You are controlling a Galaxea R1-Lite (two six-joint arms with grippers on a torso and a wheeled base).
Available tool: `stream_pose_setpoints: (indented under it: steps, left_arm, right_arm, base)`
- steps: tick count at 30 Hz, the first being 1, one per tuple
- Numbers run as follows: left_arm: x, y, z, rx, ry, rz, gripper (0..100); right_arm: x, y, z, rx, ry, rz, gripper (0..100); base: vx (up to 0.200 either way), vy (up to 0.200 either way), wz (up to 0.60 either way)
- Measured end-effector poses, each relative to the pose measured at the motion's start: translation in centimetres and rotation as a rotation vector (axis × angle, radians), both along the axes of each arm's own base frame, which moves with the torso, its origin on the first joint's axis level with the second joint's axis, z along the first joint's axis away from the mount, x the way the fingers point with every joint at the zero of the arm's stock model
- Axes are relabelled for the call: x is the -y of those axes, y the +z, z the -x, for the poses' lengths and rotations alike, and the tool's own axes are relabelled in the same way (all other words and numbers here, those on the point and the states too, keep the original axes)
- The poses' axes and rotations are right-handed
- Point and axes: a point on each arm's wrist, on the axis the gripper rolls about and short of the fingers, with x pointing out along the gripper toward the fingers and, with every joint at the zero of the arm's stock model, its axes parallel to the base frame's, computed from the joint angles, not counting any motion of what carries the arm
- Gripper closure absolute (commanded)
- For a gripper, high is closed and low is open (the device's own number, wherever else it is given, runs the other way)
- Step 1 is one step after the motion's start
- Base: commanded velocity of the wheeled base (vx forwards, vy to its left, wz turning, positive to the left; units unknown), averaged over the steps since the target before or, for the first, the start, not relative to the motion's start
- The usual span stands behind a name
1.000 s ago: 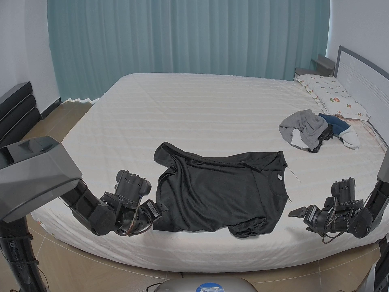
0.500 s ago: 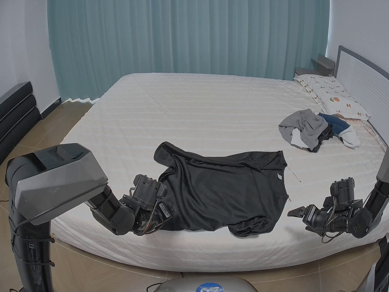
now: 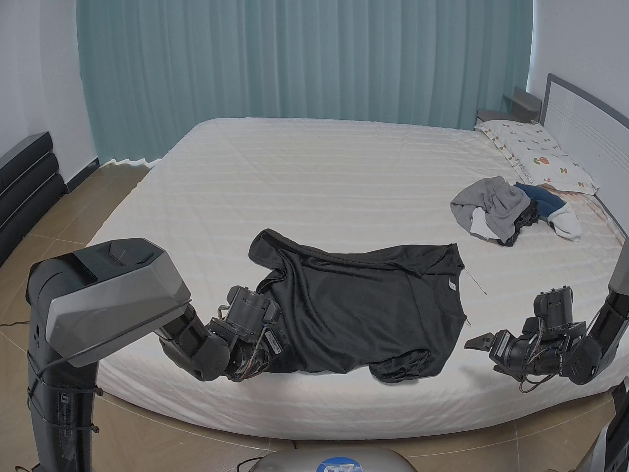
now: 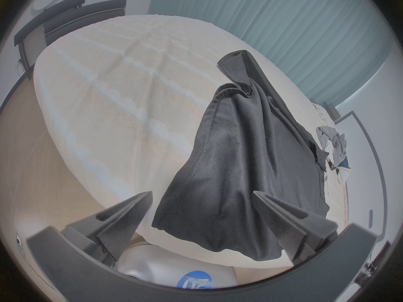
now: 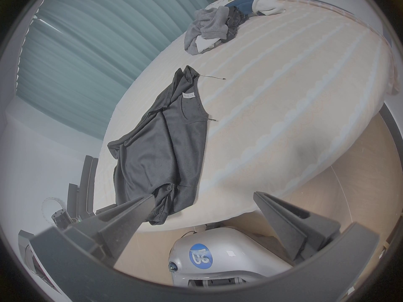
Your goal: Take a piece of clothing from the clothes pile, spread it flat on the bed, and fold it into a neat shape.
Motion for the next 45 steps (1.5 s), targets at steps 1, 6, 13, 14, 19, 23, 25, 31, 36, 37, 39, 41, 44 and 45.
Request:
stream_pose_setpoints:
  steps: [1,6,13,14,19,23,25,31,36,37,39,41,44,45]
  left_arm:
    - [0.0,-0.1,0.0,-0.002,-0.002,-0.006,100]
    - [0.1,-0.4,0.1,-0.008,-0.003,-0.011,100]
    - [-0.8,-0.8,0.7,-0.031,0.017,-0.015,100]
    - [-1.0,-0.7,0.8,-0.030,0.021,-0.013,100]
    - [-2.8,-0.2,1.2,0.003,0.056,0.012,100]
    - [-4.7,0.2,1.2,0.037,0.102,0.068,100]
    - [-5.5,0.3,1.3,0.031,0.125,0.101,100]
    - [-7.1,0.3,1.7,0.013,0.166,0.146,100]
    - [-8.2,0.5,1.7,0.035,0.196,0.155,100]
    - [-8.5,0.5,1.5,0.044,0.204,0.159,100]
    - [-8.9,0.5,1.4,0.054,0.218,0.161,100]
    - [-9.6,0.6,1.2,0.065,0.239,0.162,100]
    - [-10.2,0.6,1.0,0.071,0.256,0.163,100]
    - [-10.3,0.6,1.0,0.072,0.261,0.164,100]
  right_arm:
    - [0.0,0.0,0.0,0.001,0.002,0.000,0]
    - [-0.1,-0.2,-0.1,-0.006,0.005,0.003,0]
    - [-0.7,-0.9,-0.8,-0.021,0.015,0.008,0]
    - [-0.7,-1.0,-0.9,-0.021,0.017,0.009,0]
    - [-1.1,-1.7,-2.4,-0.014,0.015,0.015,0]
    - [-1.5,-2.5,-3.9,-0.012,0.010,0.015,0]
    - [-1.7,-2.8,-4.6,-0.010,-0.001,0.013,0]
    - [-2.4,-3.7,-6.6,0.003,-0.032,0.034,0]
    - [-3.3,-4.5,-8.1,0.027,-0.043,0.058,100]
    - [-3.4,-4.7,-8.5,0.035,-0.053,0.069,100]
    - [-3.5,-4.9,-9.0,0.043,-0.070,0.088,100]
    - [-3.6,-5.2,-9.6,0.057,-0.094,0.111,100]
    - [-3.1,-5.2,-10.2,0.070,-0.114,0.114,100]
    - [-2.9,-5.2,-10.4,0.076,-0.122,0.114,100]
  base:
    - [0.000,0.000,0.00]
    - [0.000,0.000,0.00]
    - [0.000,0.000,0.00]
    - [0.000,0.000,0.00]
    - [0.000,0.000,0.00]
    - [0.000,0.000,0.00]
    - [0.000,0.000,0.00]
    - [0.000,0.000,0.00]
    - [0.000,0.000,0.00]
    - [0.000,0.000,0.00]
    - [0.000,0.000,0.00]
    - [0.000,0.000,0.00]
    - [0.000,0.000,0.00]
    - [0.000,0.000,0.00]
